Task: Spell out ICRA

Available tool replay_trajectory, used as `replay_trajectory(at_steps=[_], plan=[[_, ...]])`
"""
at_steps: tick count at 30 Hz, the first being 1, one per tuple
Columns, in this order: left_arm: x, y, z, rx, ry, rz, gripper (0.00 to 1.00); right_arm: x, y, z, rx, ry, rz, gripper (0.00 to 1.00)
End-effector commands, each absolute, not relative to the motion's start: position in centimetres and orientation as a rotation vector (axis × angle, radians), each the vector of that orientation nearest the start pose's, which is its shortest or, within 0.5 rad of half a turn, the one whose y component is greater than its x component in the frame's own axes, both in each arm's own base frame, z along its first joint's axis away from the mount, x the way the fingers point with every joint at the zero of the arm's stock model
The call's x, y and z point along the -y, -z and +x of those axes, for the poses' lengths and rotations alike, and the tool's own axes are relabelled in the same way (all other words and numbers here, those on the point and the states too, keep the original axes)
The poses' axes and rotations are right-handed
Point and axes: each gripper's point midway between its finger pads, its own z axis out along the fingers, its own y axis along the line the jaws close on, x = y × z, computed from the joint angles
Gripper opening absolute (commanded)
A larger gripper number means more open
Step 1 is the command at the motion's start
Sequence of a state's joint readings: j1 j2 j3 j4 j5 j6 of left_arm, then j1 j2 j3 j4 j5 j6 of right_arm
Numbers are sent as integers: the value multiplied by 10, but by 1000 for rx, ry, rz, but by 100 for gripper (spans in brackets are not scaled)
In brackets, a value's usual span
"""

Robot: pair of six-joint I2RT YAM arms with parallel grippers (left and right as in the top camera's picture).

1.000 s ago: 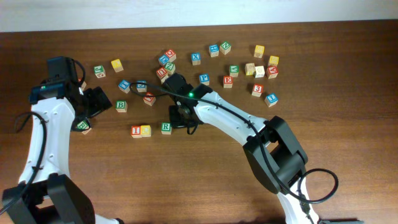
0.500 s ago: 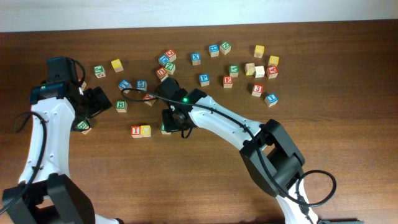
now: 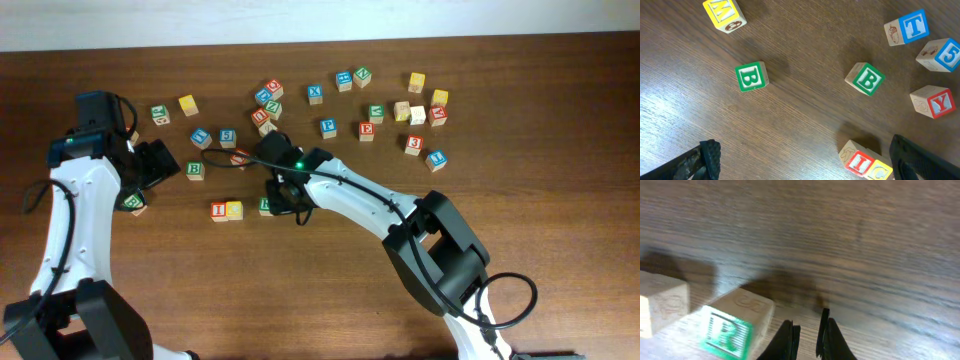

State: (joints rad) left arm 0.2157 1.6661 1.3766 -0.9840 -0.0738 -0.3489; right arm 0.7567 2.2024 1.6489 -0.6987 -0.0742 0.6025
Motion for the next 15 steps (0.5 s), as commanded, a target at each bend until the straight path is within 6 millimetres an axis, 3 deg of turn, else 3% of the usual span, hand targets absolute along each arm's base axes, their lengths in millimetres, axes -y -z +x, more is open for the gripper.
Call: replay_trajectory(at_steps=[1,15], plan=[[-91,-131,358,-2716,-65,-816,99,-363,-10,338,-2939,-486,-266,9],[-91,-131,358,-2716,-65,-816,99,-371,-12,329,-2967,-571,-288,9]])
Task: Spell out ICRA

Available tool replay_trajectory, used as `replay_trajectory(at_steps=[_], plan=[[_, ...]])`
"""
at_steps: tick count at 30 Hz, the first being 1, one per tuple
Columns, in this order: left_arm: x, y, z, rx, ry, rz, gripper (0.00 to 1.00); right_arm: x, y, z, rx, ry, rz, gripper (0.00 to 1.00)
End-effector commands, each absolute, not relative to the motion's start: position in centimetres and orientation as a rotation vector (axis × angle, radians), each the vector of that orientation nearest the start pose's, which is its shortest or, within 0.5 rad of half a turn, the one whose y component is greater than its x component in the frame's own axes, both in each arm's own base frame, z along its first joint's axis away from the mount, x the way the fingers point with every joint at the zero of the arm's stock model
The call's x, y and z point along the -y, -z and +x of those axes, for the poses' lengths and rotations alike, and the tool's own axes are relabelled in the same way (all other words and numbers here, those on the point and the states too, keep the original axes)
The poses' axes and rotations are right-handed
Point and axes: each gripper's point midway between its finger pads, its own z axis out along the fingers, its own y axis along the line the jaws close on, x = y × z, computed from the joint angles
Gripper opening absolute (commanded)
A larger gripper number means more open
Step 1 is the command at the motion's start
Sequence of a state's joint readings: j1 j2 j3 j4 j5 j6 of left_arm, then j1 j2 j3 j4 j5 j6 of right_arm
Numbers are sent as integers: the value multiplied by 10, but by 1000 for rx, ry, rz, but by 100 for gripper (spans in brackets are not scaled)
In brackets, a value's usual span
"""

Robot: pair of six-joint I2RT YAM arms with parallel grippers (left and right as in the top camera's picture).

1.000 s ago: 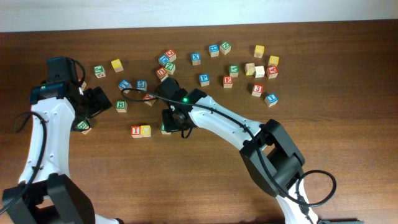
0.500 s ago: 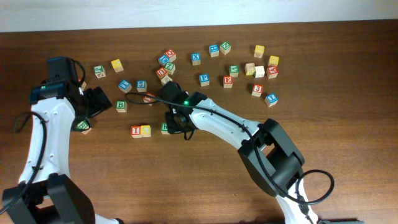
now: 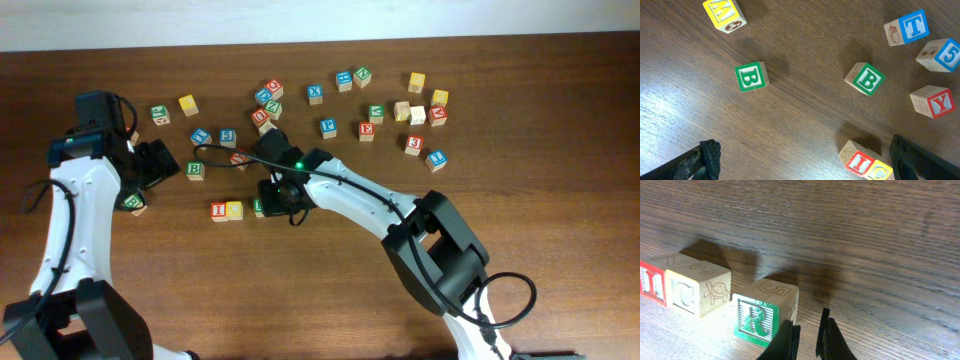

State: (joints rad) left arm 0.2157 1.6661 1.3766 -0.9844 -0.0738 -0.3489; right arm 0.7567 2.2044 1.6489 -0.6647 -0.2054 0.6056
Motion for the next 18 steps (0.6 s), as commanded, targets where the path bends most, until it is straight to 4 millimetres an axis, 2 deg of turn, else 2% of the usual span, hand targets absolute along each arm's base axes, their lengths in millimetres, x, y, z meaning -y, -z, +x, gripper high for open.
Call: replay_trajectory(at_steps=[1,14,18], plan=[[-91,-131,358,-2716,-65,-816,99,-370,-12,328,-2973,-566,-287,9],[-91,-131,358,-2716,-65,-816,99,-371,-11,326,-2980,-579,-288,9],[-91,-131,358,-2716,-65,-816,99,-371,-11,326,-2989,-582,-240,9]])
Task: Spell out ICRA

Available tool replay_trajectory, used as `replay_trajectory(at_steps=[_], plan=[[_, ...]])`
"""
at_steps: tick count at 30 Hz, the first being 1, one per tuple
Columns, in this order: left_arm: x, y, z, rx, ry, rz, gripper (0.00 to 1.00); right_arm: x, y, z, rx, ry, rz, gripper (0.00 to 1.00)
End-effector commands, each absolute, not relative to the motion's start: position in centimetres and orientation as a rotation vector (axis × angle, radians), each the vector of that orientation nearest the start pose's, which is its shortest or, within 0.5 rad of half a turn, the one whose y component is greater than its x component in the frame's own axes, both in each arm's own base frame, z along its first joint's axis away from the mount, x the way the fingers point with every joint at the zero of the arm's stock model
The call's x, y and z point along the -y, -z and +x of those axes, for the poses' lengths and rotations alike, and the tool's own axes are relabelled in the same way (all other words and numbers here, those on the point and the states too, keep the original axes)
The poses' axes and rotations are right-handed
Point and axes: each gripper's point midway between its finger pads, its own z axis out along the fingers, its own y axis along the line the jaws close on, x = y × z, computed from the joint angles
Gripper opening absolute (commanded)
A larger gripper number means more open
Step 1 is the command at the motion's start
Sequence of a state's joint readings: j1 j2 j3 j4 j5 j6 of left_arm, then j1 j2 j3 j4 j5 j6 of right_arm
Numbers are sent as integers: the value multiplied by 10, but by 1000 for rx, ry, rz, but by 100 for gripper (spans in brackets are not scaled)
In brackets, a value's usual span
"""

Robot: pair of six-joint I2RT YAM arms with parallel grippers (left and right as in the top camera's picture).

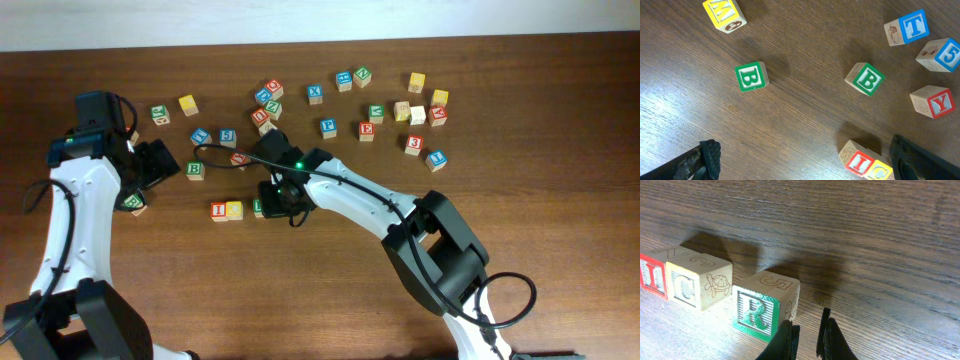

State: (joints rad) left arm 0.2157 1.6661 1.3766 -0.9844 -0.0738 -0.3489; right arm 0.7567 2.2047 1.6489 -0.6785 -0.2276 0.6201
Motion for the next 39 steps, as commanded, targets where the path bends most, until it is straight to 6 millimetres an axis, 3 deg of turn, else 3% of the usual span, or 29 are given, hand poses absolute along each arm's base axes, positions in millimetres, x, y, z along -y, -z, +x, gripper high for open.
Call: replay_trajectory(at_steps=[1,39], plan=[[-91,-131,358,-2716,-65,-816,99,-371,-11,326,-2989,-581,-241,9],[-91,-131,358,-2716,-65,-816,99,-366,-8,330,-2977,-531,-236,10]])
